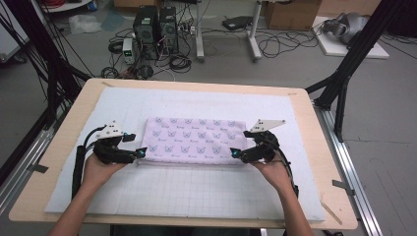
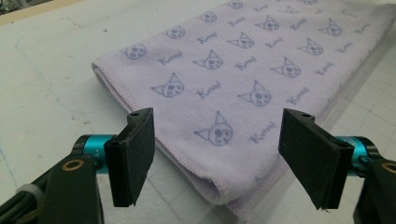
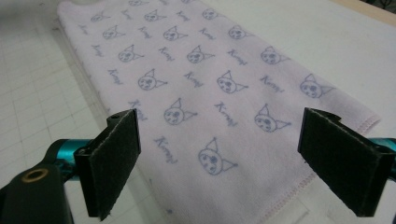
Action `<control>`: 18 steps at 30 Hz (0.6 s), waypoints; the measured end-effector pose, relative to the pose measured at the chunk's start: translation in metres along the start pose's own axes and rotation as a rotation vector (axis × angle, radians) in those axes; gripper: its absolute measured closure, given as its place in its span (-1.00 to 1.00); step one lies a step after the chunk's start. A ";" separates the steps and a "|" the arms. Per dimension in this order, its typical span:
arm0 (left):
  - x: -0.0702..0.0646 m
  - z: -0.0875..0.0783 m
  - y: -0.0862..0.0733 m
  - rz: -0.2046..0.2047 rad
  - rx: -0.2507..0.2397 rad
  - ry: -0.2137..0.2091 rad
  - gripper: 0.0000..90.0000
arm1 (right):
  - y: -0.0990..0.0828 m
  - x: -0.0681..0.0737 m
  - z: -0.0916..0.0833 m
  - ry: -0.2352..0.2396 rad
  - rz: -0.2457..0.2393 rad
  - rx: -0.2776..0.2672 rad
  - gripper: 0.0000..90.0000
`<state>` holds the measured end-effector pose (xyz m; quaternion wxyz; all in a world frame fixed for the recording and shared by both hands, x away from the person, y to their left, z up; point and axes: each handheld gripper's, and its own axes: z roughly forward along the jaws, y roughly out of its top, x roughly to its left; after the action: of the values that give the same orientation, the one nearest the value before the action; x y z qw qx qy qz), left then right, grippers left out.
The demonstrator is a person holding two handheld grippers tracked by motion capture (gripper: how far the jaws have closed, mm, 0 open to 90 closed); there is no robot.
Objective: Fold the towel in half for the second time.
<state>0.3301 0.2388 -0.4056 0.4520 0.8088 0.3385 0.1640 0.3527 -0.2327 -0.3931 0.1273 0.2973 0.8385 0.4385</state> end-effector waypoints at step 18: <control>-0.008 -0.017 -0.010 0.015 -0.013 0.020 -0.42 | -0.030 0.005 -0.019 -0.005 0.039 -0.041 -0.74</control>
<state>0.3107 0.2467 -0.4044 0.4527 0.8066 0.3358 0.1780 0.3282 -0.2559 -0.4062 0.1270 0.3122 0.8230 0.4572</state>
